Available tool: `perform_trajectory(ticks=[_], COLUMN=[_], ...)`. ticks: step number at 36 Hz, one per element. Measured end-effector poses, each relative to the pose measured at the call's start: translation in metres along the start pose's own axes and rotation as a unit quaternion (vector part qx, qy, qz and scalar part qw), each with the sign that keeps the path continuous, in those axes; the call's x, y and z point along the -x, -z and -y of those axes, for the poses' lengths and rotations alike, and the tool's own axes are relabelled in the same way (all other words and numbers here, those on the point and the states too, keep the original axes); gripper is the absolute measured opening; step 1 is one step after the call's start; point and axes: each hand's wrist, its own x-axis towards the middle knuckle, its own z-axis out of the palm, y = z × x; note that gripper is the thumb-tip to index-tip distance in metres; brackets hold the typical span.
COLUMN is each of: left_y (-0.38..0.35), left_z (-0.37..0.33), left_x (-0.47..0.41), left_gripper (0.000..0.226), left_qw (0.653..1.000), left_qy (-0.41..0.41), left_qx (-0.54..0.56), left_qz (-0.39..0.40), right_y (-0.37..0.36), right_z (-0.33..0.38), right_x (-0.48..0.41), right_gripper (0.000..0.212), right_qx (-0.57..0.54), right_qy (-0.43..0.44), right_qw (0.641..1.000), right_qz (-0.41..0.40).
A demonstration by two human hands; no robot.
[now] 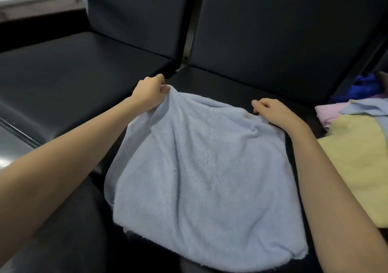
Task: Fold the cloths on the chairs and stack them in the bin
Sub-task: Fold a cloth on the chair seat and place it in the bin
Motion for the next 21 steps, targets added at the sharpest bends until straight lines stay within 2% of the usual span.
perform_trajectory(ticks=[2, 4, 9, 12, 16, 18, 21], left_y=[0.004, 0.004, -0.008, -0.006, -0.003, -0.005, -0.006], left_z=[-0.003, -0.001, 0.014, 0.014, 0.022, 0.023, 0.019], left_x=[0.000, -0.001, -0.001, 0.000, -0.002, -0.003, -0.003], left_gripper=[0.023, 0.016, 0.021, 0.026, 0.020, 0.014, 0.014], left_qw=[1.000, 0.999, 0.999, 0.995, 0.995, 0.995, 0.995], left_qy=[0.003, -0.002, -0.017, 0.038, 0.024, 0.009, -0.017], left_qx=[-0.026, -0.035, 0.019, 0.054, 0.069, 0.080, 0.081], left_qz=[0.001, 0.009, 0.046, 0.079, 0.073, 0.059, 0.057], right_y=[-0.002, -0.002, 0.002, -0.001, 0.002, 0.007, 0.010], right_z=[-0.005, -0.010, -0.013, -0.009, -0.006, -0.006, -0.009], right_x=[-0.003, -0.003, 0.000, 0.005, 0.013, 0.016, 0.022], right_gripper=[0.023, 0.018, 0.008, 0.004, 0.012, 0.015, 0.017], right_qx=[0.041, 0.076, 0.123, 0.097, 0.042, 0.056, 0.098], right_qy=[-0.003, 0.006, 0.028, 0.042, 0.066, 0.064, 0.024], right_qw=[0.999, 0.997, 0.992, 0.994, 0.997, 0.996, 0.992], right_qz=[-0.023, 0.002, 0.028, 0.014, -0.023, -0.005, 0.071])
